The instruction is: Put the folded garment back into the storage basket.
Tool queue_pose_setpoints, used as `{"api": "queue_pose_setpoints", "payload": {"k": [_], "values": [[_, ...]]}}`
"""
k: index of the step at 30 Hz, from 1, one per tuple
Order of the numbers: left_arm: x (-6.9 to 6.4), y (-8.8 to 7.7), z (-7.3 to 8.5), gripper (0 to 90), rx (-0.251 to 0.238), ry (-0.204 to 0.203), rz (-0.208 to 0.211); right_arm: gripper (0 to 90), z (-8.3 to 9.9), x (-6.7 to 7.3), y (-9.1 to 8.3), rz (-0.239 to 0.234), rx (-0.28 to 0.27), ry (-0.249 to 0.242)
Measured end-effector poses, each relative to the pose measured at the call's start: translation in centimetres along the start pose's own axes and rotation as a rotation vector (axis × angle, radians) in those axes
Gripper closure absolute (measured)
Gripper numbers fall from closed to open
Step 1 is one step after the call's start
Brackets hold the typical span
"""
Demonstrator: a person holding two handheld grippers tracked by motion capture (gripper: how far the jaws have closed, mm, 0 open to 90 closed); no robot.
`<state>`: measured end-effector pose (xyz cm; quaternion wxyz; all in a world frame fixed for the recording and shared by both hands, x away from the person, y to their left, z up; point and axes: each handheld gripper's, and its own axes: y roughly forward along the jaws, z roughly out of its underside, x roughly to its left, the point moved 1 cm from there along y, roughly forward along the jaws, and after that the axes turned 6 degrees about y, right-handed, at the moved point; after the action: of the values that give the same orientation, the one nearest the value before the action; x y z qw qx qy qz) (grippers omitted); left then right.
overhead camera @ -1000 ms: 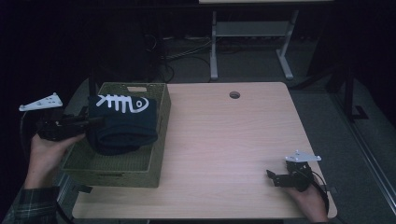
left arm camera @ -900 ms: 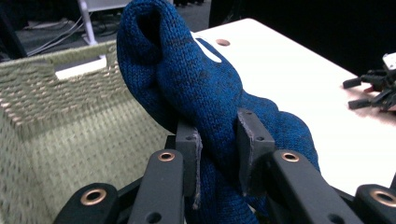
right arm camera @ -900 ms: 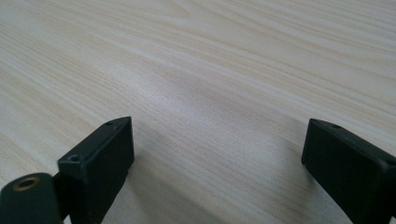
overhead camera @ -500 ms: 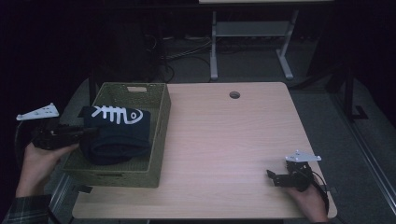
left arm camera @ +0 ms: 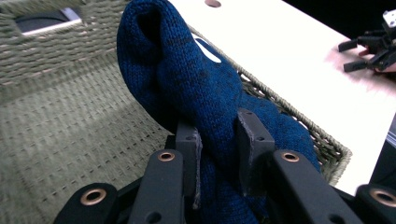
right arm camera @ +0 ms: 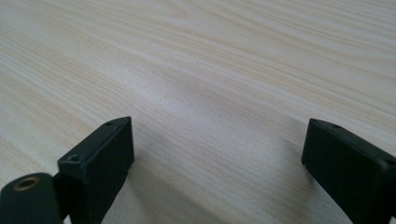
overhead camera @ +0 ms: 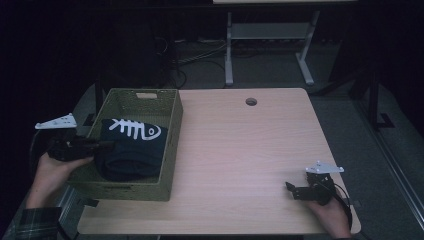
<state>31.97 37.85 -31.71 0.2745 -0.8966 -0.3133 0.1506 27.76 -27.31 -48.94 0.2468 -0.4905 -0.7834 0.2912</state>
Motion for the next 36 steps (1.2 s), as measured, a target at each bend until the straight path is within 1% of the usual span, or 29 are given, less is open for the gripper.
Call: {"api": "queue_pose_setpoints", "payload": {"k": [2,5,10,11,13,15,19,21,22,23,24,25,32,36], "values": [[0.2,0.7,-0.1,72.9,0.009,0.004,0.01,8.7,0.0,0.0,0.0,0.0,0.0,0.0],[0.7,1.4,0.0,72.8,0.027,-0.002,0.009,8.8,0.0,0.0,0.0,0.0,0.0,0.0],[1.9,2.1,0.4,72.6,0.044,-0.03,-0.001,8.7,0.0,0.0,0.0,0.0,-0.001,0.0],[2.2,2.2,0.6,72.5,0.048,-0.03,-0.003,8.7,0.0,0.0,0.0,0.0,0.0,0.0],[2.9,2.6,1.0,72.1,0.059,-0.045,-0.002,8.7,0.0,0.0,0.0,0.0,0.0,0.0],[3.2,3.0,1.2,71.7,0.071,-0.051,-0.012,8.7,0.0,0.0,0.0,0.0,0.0,0.0],[3.9,3.7,1.5,70.6,0.123,-0.046,-0.071,8.7,0.0,0.0,0.0,0.002,0.0,0.001],[4.3,4.0,1.7,70.1,0.141,-0.056,-0.103,8.7,0.0,0.0,0.0,0.002,-0.001,0.001],[4.5,4.1,1.7,69.9,0.147,-0.06,-0.113,8.8,0.0,0.0,0.0,0.002,-0.001,0.001],[4.6,4.2,1.8,69.7,0.163,-0.057,-0.122,8.7,0.0,0.0,0.0,0.002,-0.001,0.001],[4.7,4.4,1.8,69.6,0.171,-0.062,-0.137,8.7,0.0,0.0,0.0,0.002,-0.001,0.001],[4.8,4.6,1.9,69.5,0.189,-0.06,-0.153,8.7,0.0,0.0,0.0,0.002,-0.001,0.002],[5.3,5.5,2.0,66.1,0.243,-0.061,-0.226,8.7,0.0,0.0,0.0,0.002,-0.001,0.001],[5.7,5.8,2.1,62.3,0.273,-0.065,-0.278,8.7,0.0,0.0,0.0,0.002,-0.001,0.001]]}}
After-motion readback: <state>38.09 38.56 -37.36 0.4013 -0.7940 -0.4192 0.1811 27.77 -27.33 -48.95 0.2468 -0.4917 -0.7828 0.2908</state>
